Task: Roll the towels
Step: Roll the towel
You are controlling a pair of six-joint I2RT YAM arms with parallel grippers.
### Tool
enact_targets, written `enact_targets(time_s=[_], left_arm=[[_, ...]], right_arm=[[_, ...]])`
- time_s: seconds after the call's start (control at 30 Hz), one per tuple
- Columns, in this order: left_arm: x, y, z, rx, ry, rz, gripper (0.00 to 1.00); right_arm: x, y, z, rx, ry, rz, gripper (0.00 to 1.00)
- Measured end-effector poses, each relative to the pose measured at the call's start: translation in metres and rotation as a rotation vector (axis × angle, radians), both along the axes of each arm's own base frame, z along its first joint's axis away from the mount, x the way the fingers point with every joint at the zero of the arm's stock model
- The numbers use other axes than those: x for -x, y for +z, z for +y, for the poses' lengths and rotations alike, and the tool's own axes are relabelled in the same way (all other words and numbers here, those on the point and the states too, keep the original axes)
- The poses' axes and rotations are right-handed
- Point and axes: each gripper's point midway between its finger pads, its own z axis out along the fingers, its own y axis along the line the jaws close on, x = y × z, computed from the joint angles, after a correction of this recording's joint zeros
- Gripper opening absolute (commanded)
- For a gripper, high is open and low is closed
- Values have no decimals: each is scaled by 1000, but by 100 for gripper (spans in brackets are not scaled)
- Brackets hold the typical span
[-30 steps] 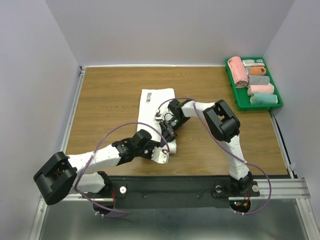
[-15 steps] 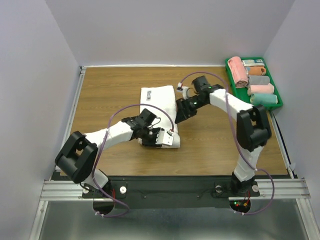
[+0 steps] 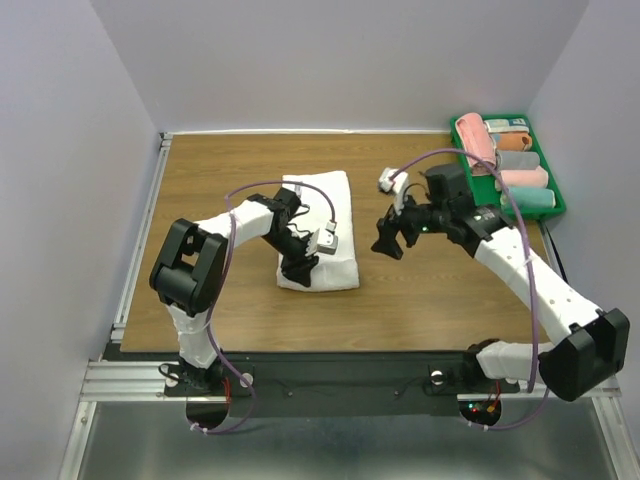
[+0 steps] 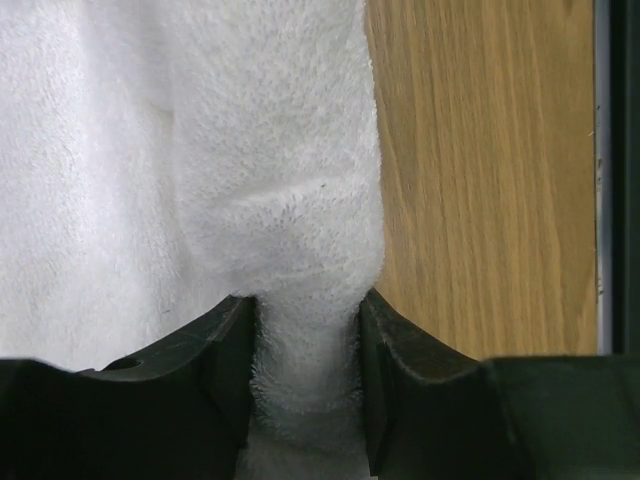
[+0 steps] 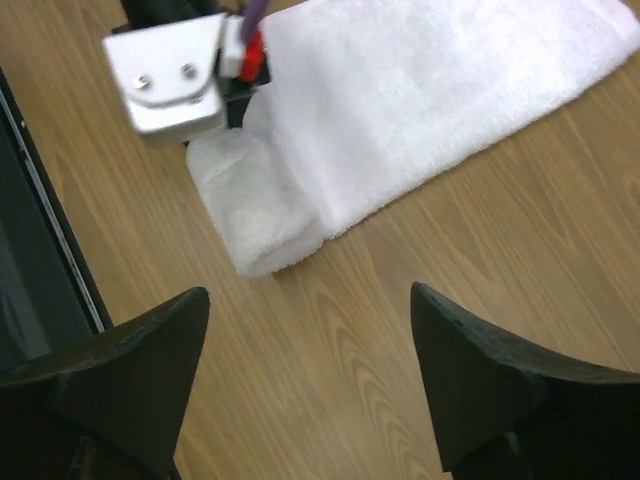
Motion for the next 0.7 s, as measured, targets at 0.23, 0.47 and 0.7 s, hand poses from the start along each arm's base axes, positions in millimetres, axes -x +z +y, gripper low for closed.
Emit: enact_targets(time_s=[0.23, 0.47, 0.7], left_arm=[[-5, 1, 1, 43, 57, 173, 0], [-8, 1, 1, 48, 78, 249, 0], [-9, 1, 2, 51, 83, 276, 0]], right_arm=[[44, -54, 49, 193, 245, -38, 78], [60, -103, 86, 396, 398, -195, 80], [53, -128, 107, 491, 441, -333, 86]])
